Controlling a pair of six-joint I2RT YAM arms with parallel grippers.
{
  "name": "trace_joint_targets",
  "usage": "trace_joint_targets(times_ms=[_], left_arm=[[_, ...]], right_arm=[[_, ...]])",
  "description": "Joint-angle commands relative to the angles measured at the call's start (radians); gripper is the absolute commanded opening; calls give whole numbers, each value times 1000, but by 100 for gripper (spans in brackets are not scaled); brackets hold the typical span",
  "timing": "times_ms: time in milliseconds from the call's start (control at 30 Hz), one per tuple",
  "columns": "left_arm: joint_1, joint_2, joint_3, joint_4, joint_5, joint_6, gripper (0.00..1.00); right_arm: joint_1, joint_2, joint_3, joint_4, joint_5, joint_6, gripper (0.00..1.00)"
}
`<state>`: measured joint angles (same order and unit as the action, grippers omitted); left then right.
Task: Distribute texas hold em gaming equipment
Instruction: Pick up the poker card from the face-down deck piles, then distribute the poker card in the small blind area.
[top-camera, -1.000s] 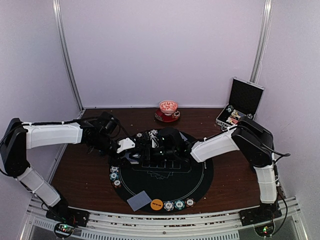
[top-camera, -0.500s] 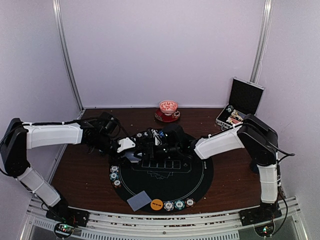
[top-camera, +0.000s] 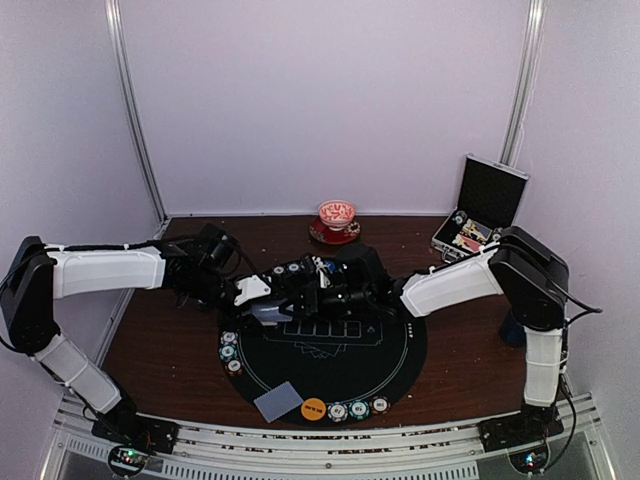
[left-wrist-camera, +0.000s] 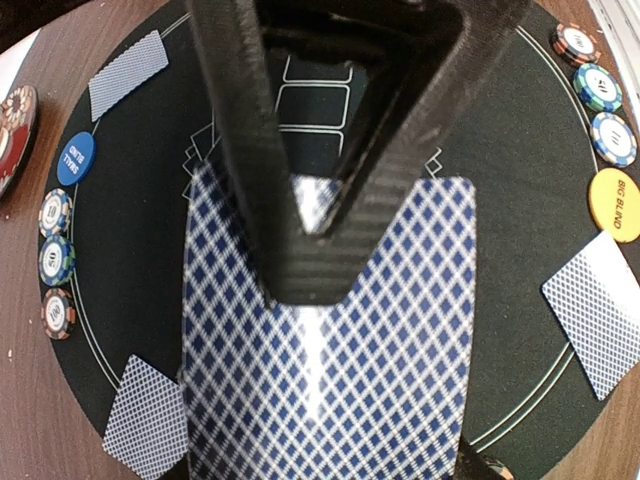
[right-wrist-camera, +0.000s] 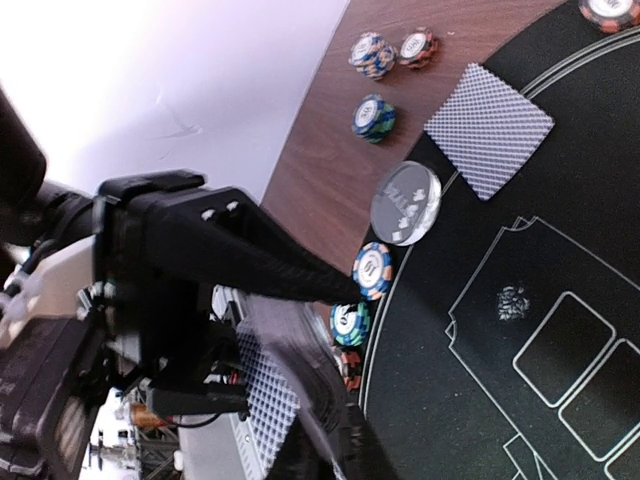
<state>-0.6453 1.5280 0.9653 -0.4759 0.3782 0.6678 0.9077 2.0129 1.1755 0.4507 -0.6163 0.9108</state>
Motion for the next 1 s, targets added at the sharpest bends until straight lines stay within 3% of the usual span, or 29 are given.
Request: trace_joint_targets(times_ms=[0,600,800,967], left_arm=[[-6,-9,-12,22,38,4,54],[-6,-13,-23,43,19,-8,54],[-6,-18,-32,52,19,-10,55],[-6,-23,-39,54,20,-11,54]], right_arm=[[-21,-24,-52,75,-33,66,2],[-141,-278,-287,161,55,80,0],[-221,-350,-359,147,297,71,0],[-255,-321,-342,137,482,80,0]])
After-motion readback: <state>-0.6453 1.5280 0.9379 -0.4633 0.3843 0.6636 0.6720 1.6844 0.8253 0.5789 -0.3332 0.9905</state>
